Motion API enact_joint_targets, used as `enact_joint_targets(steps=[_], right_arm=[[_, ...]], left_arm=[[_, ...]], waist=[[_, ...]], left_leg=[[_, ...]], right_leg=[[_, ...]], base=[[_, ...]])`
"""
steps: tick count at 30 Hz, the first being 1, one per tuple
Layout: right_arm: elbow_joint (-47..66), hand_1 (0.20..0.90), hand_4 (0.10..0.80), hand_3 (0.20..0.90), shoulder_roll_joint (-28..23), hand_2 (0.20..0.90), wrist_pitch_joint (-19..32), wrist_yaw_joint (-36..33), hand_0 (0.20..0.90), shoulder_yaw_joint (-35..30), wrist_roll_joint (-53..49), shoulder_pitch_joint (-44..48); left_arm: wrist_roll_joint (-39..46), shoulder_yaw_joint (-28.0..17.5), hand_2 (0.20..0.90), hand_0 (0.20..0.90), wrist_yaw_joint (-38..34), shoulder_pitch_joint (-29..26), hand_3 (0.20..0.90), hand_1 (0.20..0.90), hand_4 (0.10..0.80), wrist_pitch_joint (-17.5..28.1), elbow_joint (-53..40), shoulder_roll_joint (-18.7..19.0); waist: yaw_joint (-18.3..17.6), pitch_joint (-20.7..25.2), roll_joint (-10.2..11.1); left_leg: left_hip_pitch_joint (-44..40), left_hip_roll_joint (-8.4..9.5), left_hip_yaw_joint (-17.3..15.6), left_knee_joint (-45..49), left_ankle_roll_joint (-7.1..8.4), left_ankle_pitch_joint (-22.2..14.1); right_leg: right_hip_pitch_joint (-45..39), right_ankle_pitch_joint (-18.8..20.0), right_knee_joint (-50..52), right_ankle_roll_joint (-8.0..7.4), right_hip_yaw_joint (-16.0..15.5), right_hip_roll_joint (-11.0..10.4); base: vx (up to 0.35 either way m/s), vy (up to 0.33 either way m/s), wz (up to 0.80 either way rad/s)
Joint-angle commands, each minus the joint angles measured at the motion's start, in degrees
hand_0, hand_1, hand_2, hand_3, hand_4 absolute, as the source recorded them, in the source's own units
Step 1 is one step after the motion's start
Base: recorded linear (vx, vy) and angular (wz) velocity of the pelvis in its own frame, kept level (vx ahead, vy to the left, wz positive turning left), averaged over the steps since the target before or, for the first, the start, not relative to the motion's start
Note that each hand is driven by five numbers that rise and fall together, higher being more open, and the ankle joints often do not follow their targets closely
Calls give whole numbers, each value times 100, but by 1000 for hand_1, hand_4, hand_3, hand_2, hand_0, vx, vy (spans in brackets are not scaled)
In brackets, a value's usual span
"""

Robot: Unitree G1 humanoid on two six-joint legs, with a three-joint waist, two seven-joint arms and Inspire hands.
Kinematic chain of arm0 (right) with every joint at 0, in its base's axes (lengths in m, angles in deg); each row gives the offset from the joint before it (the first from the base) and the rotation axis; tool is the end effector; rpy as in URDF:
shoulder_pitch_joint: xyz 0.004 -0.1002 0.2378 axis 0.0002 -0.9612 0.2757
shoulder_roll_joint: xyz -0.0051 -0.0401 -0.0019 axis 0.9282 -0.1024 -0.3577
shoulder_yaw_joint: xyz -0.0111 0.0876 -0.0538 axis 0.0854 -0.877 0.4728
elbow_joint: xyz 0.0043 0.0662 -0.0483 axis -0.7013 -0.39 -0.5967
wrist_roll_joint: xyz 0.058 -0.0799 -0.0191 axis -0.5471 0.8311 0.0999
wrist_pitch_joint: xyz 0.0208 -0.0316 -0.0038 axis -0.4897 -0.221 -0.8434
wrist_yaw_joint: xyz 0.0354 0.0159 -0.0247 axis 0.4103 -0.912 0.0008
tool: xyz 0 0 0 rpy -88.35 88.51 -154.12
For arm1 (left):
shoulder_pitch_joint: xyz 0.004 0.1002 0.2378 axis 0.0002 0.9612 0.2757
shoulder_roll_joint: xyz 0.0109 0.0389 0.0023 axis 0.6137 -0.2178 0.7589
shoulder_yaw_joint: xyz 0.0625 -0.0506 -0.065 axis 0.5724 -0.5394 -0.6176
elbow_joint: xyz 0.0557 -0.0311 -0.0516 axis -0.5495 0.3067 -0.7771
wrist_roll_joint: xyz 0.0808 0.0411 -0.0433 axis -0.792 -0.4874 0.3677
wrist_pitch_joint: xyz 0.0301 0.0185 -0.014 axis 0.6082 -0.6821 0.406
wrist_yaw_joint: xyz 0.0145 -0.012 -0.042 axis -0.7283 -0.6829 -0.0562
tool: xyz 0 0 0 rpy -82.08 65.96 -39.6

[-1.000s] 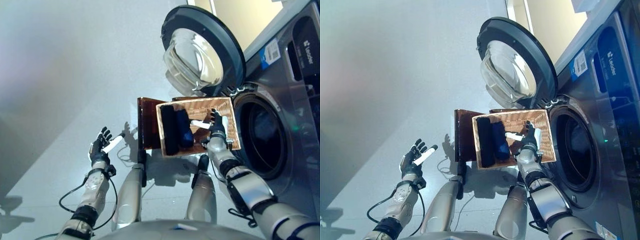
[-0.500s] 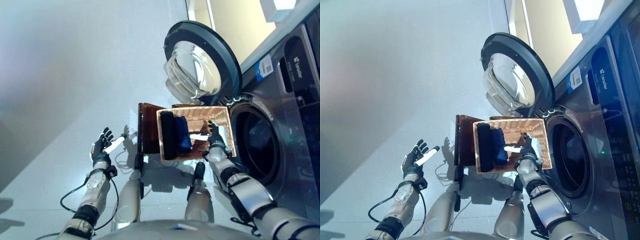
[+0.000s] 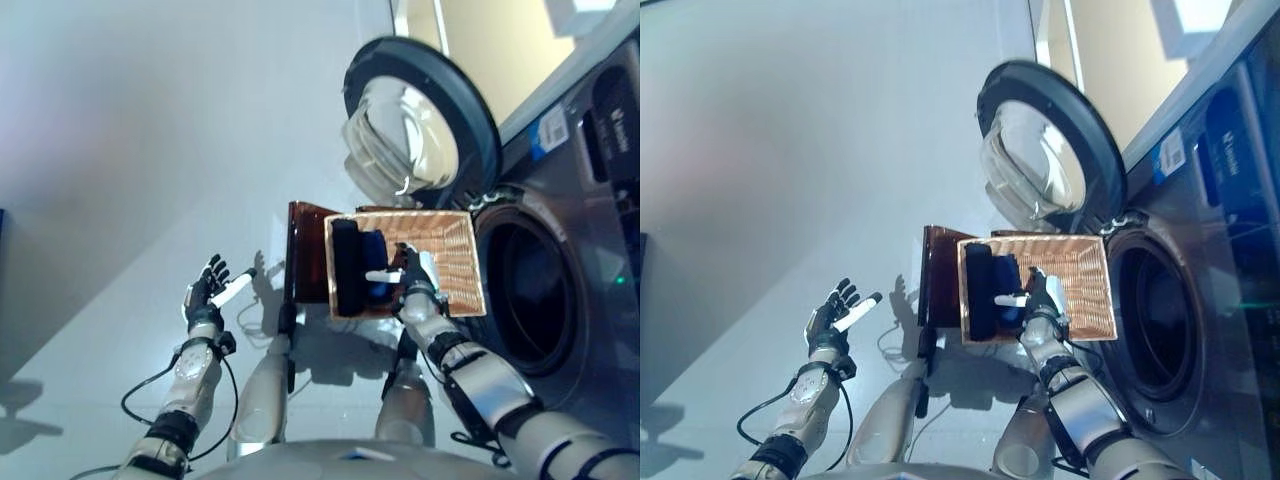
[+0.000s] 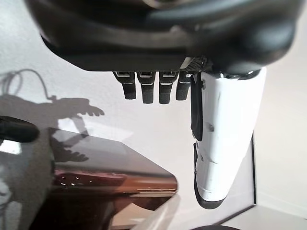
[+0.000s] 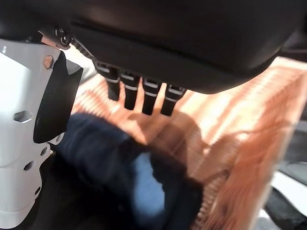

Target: Pick up the clothes and place them into the washing machine

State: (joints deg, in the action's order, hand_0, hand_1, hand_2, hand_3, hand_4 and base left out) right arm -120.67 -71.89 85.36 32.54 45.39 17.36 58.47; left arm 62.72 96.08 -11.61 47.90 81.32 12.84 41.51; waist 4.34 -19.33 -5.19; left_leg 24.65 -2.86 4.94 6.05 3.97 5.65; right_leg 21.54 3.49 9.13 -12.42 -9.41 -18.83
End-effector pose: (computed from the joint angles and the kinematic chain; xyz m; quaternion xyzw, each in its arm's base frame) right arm 0.2732 -0.1660 -0.0187 -0.2837 0.2173 -0.1147 0.9269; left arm 0.1857 0.1892 -0.0412 -0.0903 0.1554 0.1346 0.9745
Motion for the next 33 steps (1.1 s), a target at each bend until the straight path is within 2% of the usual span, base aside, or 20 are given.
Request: enact_joint_targets(steps=[1, 9, 14, 25, 33], right_arm=[[268, 900, 800, 900, 4, 900, 206, -240, 900, 26, 130, 458], [422, 900, 800, 900, -64, 900, 163, -287, 900, 124, 197, 715], [414, 900, 800, 900, -163, 900, 133, -349, 900, 56, 184, 826], [-146, 900, 800, 900, -561, 900, -63, -550, 900, -242, 73, 1290], [-435, 900, 800, 900, -636, 900, -126, -668, 900, -396, -95, 1527]], left_arm=[[-118, -145, 900, 900, -100, -2, 900, 900, 800, 406, -619, 454], [-99, -266, 900, 900, -202, 122, 900, 900, 800, 348, -878, 546], [-126, -306, 900, 900, -216, 227, 900, 900, 800, 302, -1023, 587], [-102, -311, 900, 900, -155, 489, 900, 900, 800, 278, -1335, 808], [-110, -259, 900, 900, -207, 485, 900, 900, 800, 270, -1454, 880]], waist=[[117, -180, 198], [99, -320, 169], [62, -351, 161], [122, -282, 127], [143, -290, 103]], left_leg=[[294, -300, 65, 832, 481, -397], [1051, -250, 104, 2191, 330, -968], [1349, -267, 101, 2630, 282, -1159], [1692, -204, 78, 2763, 259, -1199], [1911, -161, 81, 2923, 225, -1251]], right_leg=[[261, 251, 672, 0, 343, -468], [1092, -277, 1917, 183, 731, -408], [1425, -452, 2285, 229, 854, -397], [1815, -504, 2463, 281, 949, -378], [2033, -547, 2638, 310, 1022, -373]], base=[[-46, 27, 3], [-39, 32, 0], [-19, 15, -6], [-4, 2, -1], [0, 0, 0]])
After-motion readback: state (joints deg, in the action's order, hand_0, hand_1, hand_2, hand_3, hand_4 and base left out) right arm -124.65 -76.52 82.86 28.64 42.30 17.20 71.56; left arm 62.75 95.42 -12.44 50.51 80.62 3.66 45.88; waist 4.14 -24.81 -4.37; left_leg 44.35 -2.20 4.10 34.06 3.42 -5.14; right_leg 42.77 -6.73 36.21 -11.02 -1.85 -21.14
